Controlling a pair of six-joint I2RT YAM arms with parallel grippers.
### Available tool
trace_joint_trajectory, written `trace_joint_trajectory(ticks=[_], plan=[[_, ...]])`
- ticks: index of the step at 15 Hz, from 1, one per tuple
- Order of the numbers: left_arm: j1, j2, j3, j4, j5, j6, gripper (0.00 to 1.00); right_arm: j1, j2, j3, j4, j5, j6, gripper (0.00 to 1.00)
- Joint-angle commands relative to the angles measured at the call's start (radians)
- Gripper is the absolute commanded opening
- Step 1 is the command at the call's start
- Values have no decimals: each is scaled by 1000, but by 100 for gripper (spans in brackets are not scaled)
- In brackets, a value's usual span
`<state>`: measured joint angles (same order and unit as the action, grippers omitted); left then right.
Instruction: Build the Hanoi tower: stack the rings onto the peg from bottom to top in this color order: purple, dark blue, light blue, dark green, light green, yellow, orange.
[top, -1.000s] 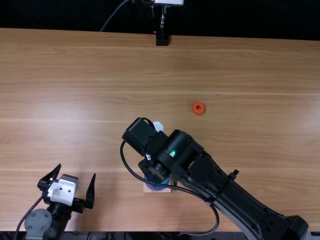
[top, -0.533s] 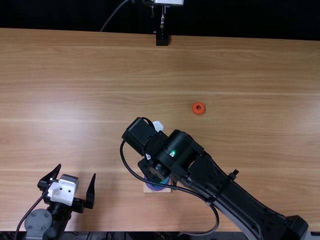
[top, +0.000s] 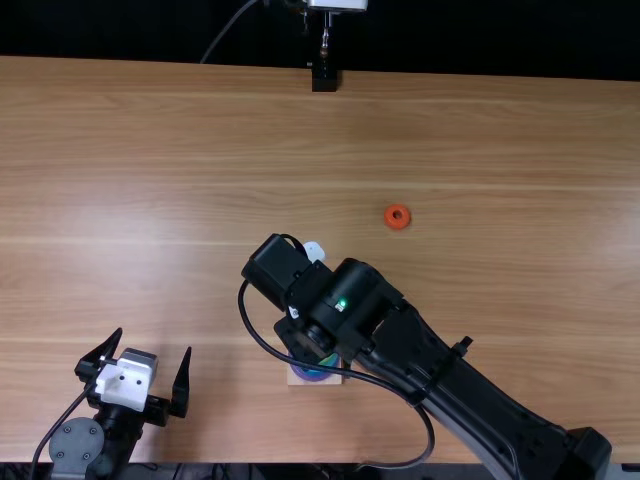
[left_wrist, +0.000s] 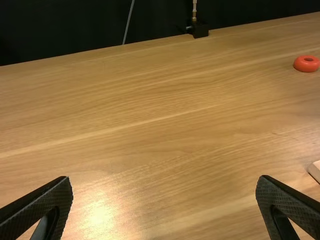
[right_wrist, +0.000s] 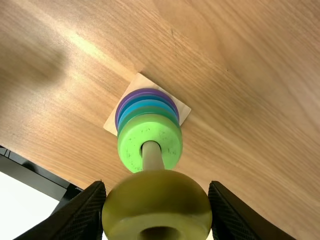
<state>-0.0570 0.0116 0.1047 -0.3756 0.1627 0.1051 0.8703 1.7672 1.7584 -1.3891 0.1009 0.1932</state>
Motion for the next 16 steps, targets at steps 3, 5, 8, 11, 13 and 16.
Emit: trace_joint_trajectory(ticks=[3,5,8,11,13,16], plan=[[6,-12,-105,-79,10,15,100,-8,23,0,0,11,11,49],[6,-12,-105,-79,10,15,100,-10,23,-7,0,13,13,74],[6,-12,-105,-79,10,15,100,-27,23,0,0,17,11,100],[6,-12,-105,-79,10,15,100,-68,21,4,101,15,13,100],[6,-12,-105,-79,10,15,100,-123,21,6,206,17,11,100],[6,-12,-105,-79,10,15,100,-229,51,6,215,17,6,100]])
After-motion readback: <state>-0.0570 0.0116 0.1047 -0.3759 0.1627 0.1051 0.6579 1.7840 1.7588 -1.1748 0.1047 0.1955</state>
